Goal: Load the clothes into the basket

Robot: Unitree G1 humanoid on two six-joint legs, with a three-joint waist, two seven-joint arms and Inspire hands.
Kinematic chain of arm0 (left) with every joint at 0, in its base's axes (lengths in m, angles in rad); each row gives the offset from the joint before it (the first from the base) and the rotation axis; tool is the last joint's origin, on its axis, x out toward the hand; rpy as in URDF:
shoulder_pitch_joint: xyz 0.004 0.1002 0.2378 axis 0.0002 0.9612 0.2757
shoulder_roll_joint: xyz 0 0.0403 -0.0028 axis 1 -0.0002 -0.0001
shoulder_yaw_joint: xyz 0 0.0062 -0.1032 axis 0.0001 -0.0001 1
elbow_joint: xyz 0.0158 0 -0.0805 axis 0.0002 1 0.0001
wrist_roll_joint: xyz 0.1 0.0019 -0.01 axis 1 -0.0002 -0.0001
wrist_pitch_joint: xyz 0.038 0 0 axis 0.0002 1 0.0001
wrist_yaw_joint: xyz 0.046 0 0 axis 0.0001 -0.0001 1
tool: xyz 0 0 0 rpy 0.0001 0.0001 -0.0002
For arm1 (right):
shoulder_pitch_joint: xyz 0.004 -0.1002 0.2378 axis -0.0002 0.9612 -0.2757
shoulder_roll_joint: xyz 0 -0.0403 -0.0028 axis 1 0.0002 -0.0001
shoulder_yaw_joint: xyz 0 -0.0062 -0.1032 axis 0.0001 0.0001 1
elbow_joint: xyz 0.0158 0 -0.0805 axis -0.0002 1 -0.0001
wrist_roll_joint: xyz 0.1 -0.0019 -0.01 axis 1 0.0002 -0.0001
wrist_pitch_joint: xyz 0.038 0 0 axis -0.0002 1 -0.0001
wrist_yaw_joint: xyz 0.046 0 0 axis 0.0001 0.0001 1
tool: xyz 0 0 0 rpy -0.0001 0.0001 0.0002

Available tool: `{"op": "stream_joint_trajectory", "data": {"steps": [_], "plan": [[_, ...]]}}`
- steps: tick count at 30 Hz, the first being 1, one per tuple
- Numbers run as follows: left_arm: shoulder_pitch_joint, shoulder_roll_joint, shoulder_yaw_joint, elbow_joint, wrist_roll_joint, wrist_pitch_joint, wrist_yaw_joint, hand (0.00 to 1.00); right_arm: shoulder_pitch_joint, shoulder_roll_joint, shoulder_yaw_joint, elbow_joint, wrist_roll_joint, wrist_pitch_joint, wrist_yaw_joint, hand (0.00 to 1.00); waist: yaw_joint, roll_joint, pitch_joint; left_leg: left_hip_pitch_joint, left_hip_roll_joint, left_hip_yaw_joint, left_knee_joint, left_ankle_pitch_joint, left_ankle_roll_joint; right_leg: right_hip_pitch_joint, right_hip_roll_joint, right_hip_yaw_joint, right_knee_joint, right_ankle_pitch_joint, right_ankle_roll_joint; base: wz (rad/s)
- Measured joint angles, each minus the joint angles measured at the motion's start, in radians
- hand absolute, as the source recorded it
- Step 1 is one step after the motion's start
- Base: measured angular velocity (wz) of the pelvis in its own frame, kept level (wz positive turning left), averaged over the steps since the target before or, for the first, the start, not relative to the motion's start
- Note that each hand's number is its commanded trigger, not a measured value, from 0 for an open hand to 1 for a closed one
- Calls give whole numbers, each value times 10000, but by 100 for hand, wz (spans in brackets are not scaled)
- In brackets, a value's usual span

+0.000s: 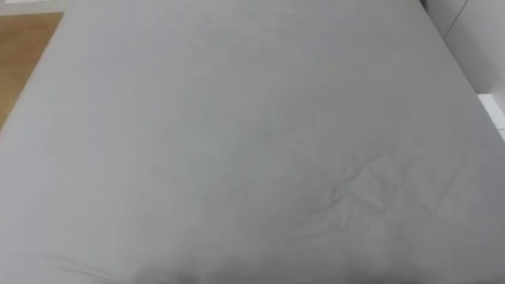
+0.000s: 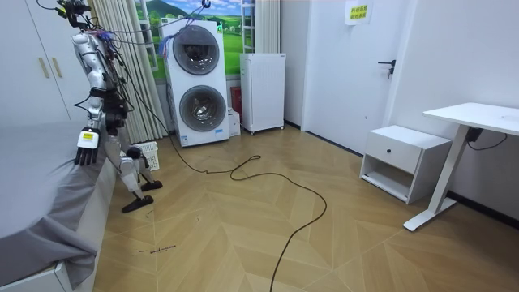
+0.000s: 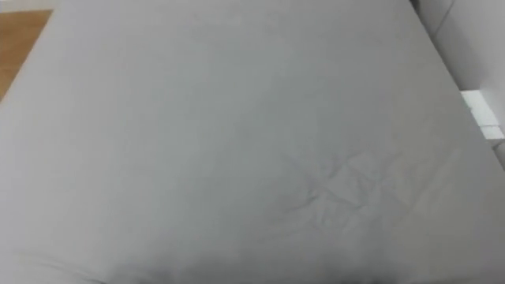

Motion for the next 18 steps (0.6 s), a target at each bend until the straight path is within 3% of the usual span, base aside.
{"op": "stream_joint_trajectory", "data": {"steps": [8, 18], "plan": [[-13, -230, 477, 203, 366, -21, 8, 0, 40, 97, -3, -2, -58, 100, -12, 0, 27, -27, 13, 148, -2, 2, -2, -76, -30, 176, 8, 11, -8, -6, 4, 0], [-24, -285, 460, 474, 799, -176, 212, 0, 85, 288, 3, -3, -42, 97, 18, 0, 2, -16, 10, 179, -3, 18, -43, -76, -31, 178, 18, 73, -12, -6, 4, 0]]}}
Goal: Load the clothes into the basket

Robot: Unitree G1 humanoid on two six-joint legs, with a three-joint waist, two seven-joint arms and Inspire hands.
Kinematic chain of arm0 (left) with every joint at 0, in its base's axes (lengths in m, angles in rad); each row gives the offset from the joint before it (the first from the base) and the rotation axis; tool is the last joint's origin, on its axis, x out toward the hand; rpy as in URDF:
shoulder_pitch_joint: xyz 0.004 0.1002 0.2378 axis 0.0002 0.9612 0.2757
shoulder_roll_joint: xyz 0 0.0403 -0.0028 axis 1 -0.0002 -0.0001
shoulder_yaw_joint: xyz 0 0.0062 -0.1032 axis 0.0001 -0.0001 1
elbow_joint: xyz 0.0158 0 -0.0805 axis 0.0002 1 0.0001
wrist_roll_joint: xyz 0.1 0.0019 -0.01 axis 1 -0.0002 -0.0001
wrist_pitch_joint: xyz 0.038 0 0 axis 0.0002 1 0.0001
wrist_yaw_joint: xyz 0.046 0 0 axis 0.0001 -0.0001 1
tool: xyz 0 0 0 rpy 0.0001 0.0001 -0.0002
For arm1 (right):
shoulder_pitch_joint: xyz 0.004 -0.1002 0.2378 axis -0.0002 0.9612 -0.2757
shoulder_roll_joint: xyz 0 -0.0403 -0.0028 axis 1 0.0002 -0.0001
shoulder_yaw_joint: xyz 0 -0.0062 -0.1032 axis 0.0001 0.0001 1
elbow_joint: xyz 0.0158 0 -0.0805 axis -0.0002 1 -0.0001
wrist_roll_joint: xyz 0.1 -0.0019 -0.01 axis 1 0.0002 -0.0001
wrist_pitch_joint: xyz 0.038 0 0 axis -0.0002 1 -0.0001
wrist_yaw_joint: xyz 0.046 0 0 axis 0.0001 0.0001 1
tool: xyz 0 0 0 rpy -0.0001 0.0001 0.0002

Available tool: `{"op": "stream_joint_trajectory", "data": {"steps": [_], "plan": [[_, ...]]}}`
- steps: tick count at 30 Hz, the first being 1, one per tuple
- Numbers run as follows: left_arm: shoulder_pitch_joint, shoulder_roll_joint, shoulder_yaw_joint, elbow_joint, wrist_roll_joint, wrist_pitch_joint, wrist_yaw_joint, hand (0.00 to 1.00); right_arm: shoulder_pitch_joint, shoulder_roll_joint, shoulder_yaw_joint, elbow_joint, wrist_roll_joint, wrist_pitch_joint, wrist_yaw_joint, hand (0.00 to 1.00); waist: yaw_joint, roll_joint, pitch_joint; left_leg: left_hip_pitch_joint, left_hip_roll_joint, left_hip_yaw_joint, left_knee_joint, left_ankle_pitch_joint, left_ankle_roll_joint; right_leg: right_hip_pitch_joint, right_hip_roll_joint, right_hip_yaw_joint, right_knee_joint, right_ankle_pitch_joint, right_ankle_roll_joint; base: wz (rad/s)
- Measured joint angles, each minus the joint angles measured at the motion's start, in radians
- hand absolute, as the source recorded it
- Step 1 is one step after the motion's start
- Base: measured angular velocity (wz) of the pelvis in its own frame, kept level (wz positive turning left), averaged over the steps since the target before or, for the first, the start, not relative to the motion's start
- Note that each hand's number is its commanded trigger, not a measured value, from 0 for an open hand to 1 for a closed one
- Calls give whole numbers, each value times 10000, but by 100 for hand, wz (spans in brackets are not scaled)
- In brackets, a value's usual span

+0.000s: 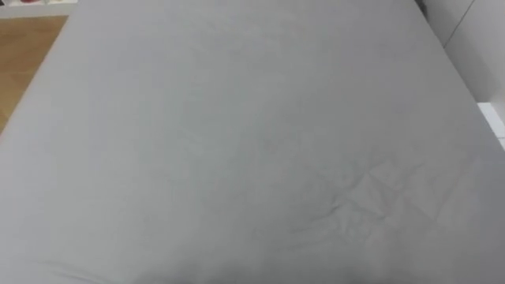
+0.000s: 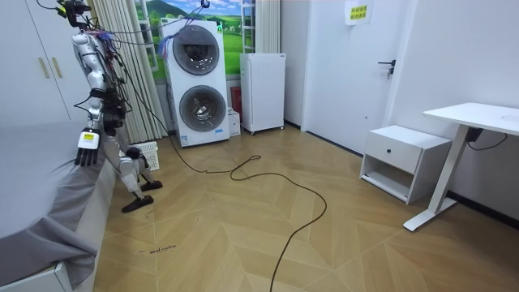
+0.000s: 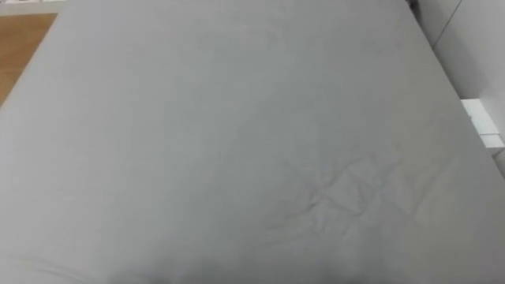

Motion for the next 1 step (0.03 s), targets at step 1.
{"op": "stream_joint_trajectory", "data": {"steps": [1], "plan": [[1, 0, 0, 3, 3, 0, 7, 0, 0, 2, 0, 0, 0, 0, 25, 0, 1, 4, 0, 9, 1, 5, -7, 0, 0, 0, 1, 18, 0, 0, 0, 0]]}}
